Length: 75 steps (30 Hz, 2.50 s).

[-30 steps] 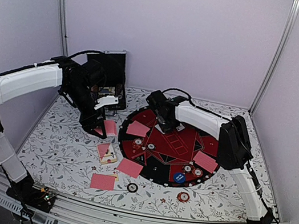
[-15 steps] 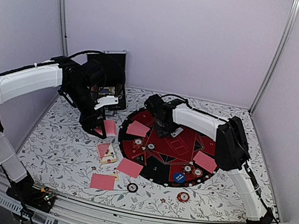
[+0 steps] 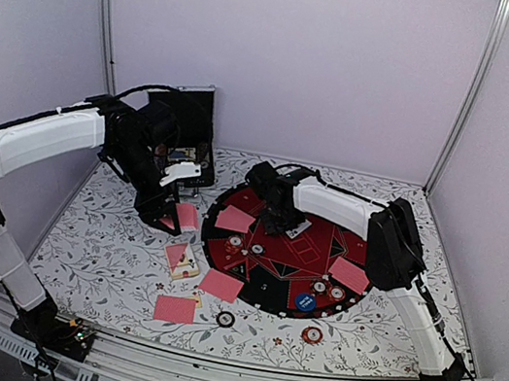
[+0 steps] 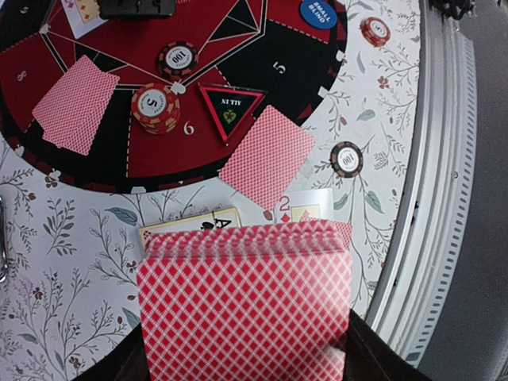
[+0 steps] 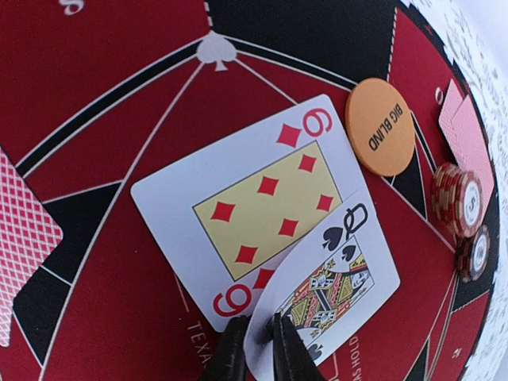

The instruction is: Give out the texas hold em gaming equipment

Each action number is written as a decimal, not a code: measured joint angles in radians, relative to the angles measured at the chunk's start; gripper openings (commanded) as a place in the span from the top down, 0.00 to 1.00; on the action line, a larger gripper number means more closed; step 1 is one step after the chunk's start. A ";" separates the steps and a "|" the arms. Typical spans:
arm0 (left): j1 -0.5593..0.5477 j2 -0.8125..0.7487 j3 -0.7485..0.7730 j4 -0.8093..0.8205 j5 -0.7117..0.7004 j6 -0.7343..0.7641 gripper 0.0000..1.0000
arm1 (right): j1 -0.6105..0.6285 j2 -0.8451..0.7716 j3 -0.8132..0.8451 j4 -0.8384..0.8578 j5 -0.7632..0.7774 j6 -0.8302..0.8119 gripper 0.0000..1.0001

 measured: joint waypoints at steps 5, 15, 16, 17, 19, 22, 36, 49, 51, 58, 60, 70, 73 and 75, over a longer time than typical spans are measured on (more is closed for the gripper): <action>0.000 -0.002 0.000 0.000 0.000 0.003 1.00 | -0.008 -0.003 0.000 0.001 -0.031 0.018 0.59; 0.000 -0.002 0.000 -0.004 -0.003 0.008 1.00 | -0.061 -0.105 -0.041 0.034 -0.239 0.039 0.22; 0.000 -0.002 0.000 -0.005 -0.003 0.007 1.00 | -0.066 -0.125 -0.043 0.038 -0.261 0.041 0.20; 0.000 -0.002 0.000 -0.005 -0.003 0.008 1.00 | -0.069 -0.142 -0.045 0.043 -0.278 0.043 0.19; 0.000 -0.002 0.000 -0.005 -0.003 0.008 1.00 | -0.079 -0.190 -0.057 0.057 -0.326 0.053 0.17; 0.000 -0.002 0.000 -0.006 -0.004 0.008 1.00 | -0.095 -0.275 -0.101 0.092 -0.402 0.071 0.17; 0.000 -0.002 0.021 -0.010 -0.004 0.007 1.00 | -0.103 -0.579 -0.581 0.590 -1.067 0.391 0.15; 0.000 -0.002 0.034 -0.009 -0.004 0.007 1.00 | 0.024 -0.533 -0.638 0.892 -1.308 0.637 0.14; 0.000 -0.002 0.035 -0.009 -0.004 0.007 1.00 | 0.035 -0.512 -0.638 0.912 -1.321 0.656 0.15; 0.000 -0.002 0.039 -0.009 -0.003 0.007 1.00 | 0.054 -0.463 -0.637 0.960 -1.353 0.706 0.15; 0.000 -0.002 0.040 -0.009 -0.003 0.007 1.00 | 0.057 -0.451 -0.624 0.976 -1.363 0.722 0.15; 0.001 -0.002 0.048 -0.006 0.000 0.007 1.00 | 0.093 -0.328 -0.472 1.051 -1.396 0.793 0.16; 0.002 -0.002 0.048 -0.006 0.000 0.007 1.00 | 0.111 -0.286 -0.426 1.062 -1.408 0.814 0.17; 0.001 -0.002 0.048 -0.006 0.000 0.007 1.00 | 0.122 -0.261 -0.397 1.066 -1.414 0.824 0.17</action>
